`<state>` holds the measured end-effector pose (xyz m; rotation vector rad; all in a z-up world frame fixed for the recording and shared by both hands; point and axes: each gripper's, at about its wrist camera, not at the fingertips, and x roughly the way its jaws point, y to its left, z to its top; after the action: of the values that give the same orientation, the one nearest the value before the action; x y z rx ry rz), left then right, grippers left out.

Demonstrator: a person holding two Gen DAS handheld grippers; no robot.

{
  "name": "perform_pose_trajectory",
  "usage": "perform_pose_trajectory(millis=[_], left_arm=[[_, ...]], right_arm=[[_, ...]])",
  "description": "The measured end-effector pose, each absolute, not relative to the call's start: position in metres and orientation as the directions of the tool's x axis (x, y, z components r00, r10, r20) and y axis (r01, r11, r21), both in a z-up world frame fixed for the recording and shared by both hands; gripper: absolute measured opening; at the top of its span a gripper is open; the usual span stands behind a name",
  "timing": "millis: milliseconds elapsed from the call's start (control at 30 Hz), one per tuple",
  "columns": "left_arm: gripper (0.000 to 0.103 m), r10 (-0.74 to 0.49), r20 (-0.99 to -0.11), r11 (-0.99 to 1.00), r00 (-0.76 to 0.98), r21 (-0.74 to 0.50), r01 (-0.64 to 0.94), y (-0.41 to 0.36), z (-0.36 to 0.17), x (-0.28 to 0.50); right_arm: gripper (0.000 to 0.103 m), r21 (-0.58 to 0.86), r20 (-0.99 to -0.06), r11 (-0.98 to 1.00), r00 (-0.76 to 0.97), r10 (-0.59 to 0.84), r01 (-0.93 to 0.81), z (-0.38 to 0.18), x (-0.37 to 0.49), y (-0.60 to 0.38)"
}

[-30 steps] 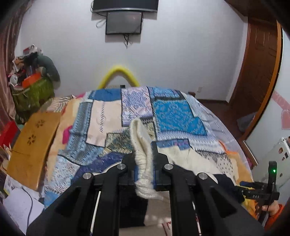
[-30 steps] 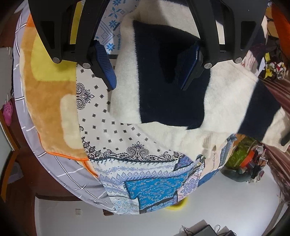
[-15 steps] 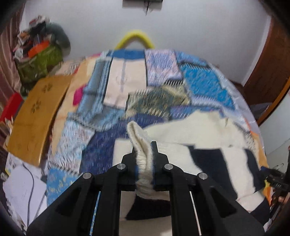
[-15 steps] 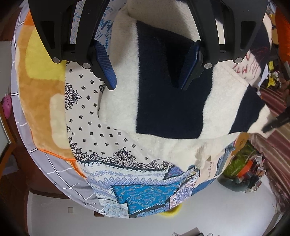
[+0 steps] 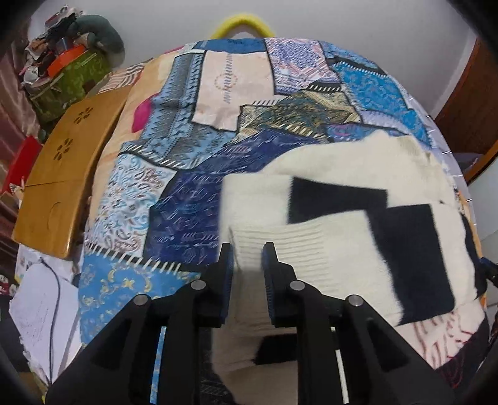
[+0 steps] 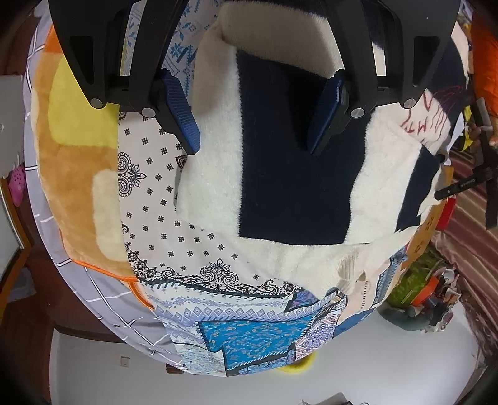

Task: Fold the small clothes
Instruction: 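Grasp the sweater hem with both grippers and fold it toward the collar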

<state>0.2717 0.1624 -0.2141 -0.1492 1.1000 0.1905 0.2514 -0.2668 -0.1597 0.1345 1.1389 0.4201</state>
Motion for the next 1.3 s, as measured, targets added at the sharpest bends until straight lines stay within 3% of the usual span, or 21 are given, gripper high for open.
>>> perform_pose_trajectory(millis=[233, 333, 433, 500, 667, 800, 967, 1300], left_arm=[[0.024, 0.083, -0.894, 0.958, 0.440, -0.049, -0.282, 0.182, -0.208, 0.255], [0.024, 0.097, -0.884, 0.959, 0.458, -0.040, -0.282, 0.184, -0.200, 0.245], [0.028, 0.100, -0.874, 0.961, 0.475, -0.039, -0.275, 0.185, -0.190, 0.233], [0.041, 0.106, -0.866, 0.962, 0.489, -0.035, -0.271, 0.184, -0.184, 0.225], [0.055, 0.101, -0.849, 0.966, 0.518, -0.041, -0.255, 0.180, -0.168, 0.205], [0.076, 0.101, -0.847, 0.964, 0.522, -0.047, -0.263, 0.175, -0.159, 0.187], [0.079, 0.020, -0.855, 0.949, 0.519, -0.147, -0.279, 0.169, -0.164, 0.166], [0.079, 0.024, -0.898, 0.957, 0.440, -0.107, -0.271, 0.149, -0.195, 0.149]], right_arm=[[0.068, 0.301, -0.849, 0.918, 0.365, 0.382, -0.260, -0.146, 0.244, -0.267], [0.075, 0.282, -0.848, 0.923, 0.383, 0.367, -0.261, -0.136, 0.239, -0.267], [0.077, 0.262, -0.842, 0.927, 0.405, 0.355, -0.267, -0.124, 0.233, -0.266], [0.077, 0.252, -0.837, 0.929, 0.421, 0.350, -0.272, -0.115, 0.228, -0.266], [0.084, 0.218, -0.814, 0.932, 0.473, 0.337, -0.289, -0.093, 0.211, -0.263], [0.085, 0.210, -0.805, 0.930, 0.487, 0.339, -0.301, -0.084, 0.200, -0.263], [0.085, 0.192, -0.810, 0.931, 0.486, 0.328, -0.310, -0.080, 0.187, -0.265], [0.085, 0.207, -0.843, 0.931, 0.429, 0.325, -0.299, -0.103, 0.161, -0.270]])
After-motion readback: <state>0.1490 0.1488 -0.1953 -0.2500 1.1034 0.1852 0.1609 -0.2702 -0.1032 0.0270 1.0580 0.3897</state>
